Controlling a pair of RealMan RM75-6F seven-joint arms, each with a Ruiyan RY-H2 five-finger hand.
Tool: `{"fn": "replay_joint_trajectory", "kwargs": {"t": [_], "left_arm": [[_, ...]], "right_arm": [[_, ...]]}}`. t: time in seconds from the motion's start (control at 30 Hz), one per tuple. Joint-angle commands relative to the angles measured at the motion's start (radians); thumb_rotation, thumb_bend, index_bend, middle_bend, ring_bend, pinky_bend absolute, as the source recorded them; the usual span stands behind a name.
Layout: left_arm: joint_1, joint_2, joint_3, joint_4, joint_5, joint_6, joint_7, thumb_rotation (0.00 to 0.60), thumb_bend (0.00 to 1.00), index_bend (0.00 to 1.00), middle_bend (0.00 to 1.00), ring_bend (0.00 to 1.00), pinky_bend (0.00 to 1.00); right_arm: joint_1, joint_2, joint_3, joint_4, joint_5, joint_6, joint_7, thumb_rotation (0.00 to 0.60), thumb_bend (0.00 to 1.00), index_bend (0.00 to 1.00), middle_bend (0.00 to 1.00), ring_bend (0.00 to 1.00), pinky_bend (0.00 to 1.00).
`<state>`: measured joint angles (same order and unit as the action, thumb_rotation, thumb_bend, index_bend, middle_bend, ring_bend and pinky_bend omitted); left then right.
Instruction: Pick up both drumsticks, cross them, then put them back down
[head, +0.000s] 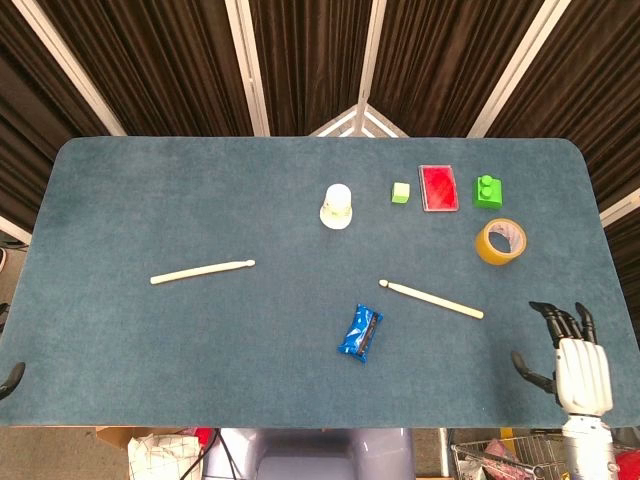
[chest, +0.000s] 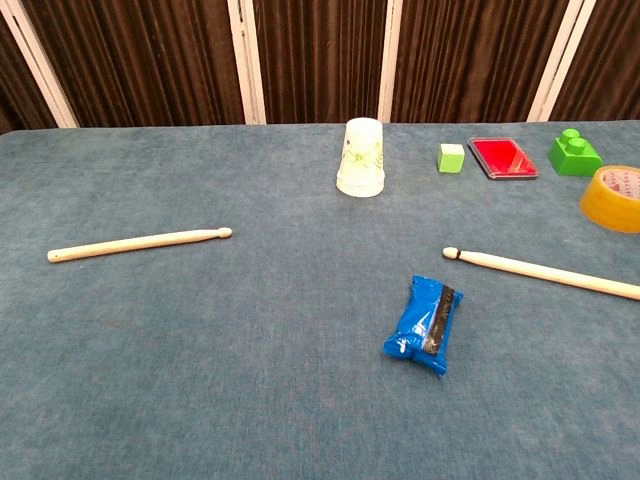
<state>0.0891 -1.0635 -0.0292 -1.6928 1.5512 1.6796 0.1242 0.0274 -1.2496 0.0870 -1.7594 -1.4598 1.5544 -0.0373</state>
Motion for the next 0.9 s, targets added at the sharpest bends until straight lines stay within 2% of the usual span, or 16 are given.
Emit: {"fn": "replay_joint_trajectory", "kwargs": {"t": [0.03, 0.27, 0.43, 0.67, 0.9], "left_arm": [[-0.003, 0.0, 0.001, 0.003, -0.002, -0.007, 0.003, 0.6, 0.4, 0.13, 0.01, 0.0, 0.0], [-0.014, -0.007, -0.009, 0.004, -0.03, -0.03, 0.019, 0.6, 0.4, 0.13, 0.01, 0.0, 0.0], [-0.015, -0.011, -0.009, 0.003, -0.033, -0.031, 0.029, 0.6, 0.4, 0.13, 0.01, 0.0, 0.0], [-0.015, -0.014, -0.013, 0.004, -0.048, -0.035, 0.038, 0.6, 0.4, 0.13, 0.01, 0.0, 0.0], [-0.018, -0.017, -0.011, 0.003, -0.049, -0.041, 0.049, 0.6, 0.4, 0.13, 0.01, 0.0, 0.0]], "right_arm": [[0.041, -0.005, 0.032, -0.026, 0.074, -0.081, -0.017, 0.6, 0.29, 0.26, 0.25, 0.23, 0.04], [0.151, -0.085, 0.132, 0.014, 0.238, -0.173, -0.217, 0.6, 0.29, 0.34, 0.28, 0.24, 0.04], [0.215, -0.14, 0.169, 0.055, 0.332, -0.221, -0.328, 0.6, 0.29, 0.36, 0.29, 0.24, 0.04], [0.271, -0.206, 0.174, 0.121, 0.404, -0.253, -0.425, 0.6, 0.29, 0.36, 0.29, 0.25, 0.04], [0.314, -0.291, 0.163, 0.197, 0.474, -0.272, -0.508, 0.6, 0.29, 0.38, 0.37, 0.3, 0.04]]}}
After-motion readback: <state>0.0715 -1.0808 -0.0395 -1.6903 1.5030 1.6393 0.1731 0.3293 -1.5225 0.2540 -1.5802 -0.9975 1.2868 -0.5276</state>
